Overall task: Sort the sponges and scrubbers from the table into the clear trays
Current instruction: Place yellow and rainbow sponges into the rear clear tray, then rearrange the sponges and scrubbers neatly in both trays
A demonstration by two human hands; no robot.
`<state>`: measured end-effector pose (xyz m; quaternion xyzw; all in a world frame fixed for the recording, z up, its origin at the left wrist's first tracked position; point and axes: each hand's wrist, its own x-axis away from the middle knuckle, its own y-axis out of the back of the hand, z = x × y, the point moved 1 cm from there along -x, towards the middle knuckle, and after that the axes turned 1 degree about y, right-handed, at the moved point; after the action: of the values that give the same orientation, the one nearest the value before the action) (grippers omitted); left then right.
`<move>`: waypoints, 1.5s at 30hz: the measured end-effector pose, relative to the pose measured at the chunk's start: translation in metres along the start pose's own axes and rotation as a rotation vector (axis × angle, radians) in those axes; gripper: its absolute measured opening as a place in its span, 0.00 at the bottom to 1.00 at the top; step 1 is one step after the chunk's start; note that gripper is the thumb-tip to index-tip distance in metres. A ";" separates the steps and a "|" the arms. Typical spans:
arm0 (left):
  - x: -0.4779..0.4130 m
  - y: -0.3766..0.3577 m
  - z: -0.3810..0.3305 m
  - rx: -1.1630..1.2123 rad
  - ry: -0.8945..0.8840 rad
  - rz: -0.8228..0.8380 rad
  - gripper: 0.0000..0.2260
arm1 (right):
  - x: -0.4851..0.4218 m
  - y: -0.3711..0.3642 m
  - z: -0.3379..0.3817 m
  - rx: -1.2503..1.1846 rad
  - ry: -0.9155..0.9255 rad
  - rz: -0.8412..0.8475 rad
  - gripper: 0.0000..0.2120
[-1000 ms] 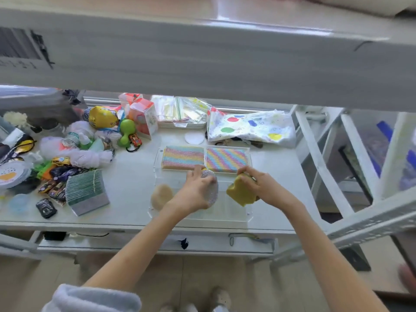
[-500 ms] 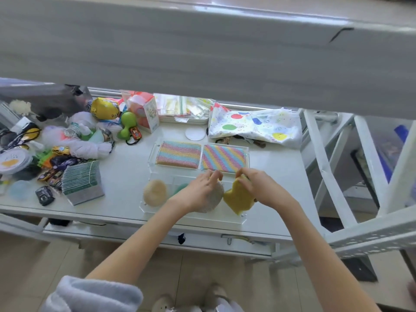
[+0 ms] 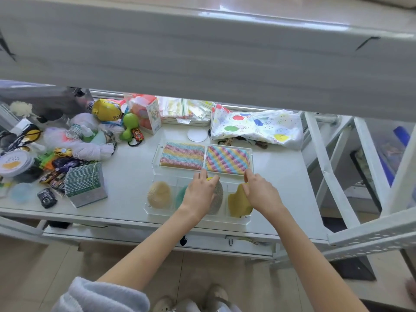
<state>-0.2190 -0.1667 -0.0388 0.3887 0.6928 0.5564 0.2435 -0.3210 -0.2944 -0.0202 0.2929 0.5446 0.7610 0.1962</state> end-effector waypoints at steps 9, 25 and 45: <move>-0.008 0.049 0.045 0.213 0.027 -0.210 0.11 | -0.013 0.025 0.013 -0.013 0.115 -0.190 0.11; -0.055 0.054 0.103 0.006 0.345 0.039 0.27 | -0.089 0.035 0.051 0.083 0.337 0.271 0.30; -0.049 0.056 0.099 0.384 0.451 -0.025 0.27 | -0.094 0.050 0.032 0.132 0.448 0.261 0.38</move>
<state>-0.0993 -0.1448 -0.0154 0.2857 0.8267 0.4845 0.0124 -0.2282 -0.3462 0.0123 0.1970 0.5804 0.7886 -0.0485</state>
